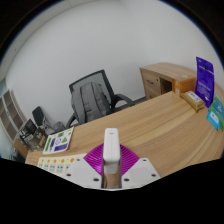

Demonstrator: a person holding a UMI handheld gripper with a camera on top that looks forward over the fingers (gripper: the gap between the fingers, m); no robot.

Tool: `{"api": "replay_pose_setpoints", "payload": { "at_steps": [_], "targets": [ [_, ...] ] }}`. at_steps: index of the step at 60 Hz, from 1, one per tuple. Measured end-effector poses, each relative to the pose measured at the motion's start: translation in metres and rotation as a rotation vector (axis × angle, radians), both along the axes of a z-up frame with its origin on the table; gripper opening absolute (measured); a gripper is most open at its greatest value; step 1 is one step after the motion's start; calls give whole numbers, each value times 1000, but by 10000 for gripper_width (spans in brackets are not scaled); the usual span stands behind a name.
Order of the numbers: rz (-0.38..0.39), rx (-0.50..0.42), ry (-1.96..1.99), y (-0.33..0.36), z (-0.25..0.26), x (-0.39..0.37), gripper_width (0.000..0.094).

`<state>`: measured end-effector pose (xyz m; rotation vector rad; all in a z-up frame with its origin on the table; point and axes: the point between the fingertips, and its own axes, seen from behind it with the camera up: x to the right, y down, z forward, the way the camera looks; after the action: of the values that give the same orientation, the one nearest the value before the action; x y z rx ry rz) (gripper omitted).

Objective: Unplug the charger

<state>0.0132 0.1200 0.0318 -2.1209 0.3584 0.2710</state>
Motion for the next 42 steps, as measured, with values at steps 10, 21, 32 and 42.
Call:
{"api": "replay_pose_setpoints", "payload": {
  "at_steps": [10, 21, 32, 42],
  "targets": [
    [-1, -27, 18, -12, -18, 33, 504],
    [-12, -90, -85, -33, -22, 78, 825],
    [34, -88, -250, -75, 37, 89, 855],
    [63, -77, -373, -130, 103, 84, 859]
  ]
}}
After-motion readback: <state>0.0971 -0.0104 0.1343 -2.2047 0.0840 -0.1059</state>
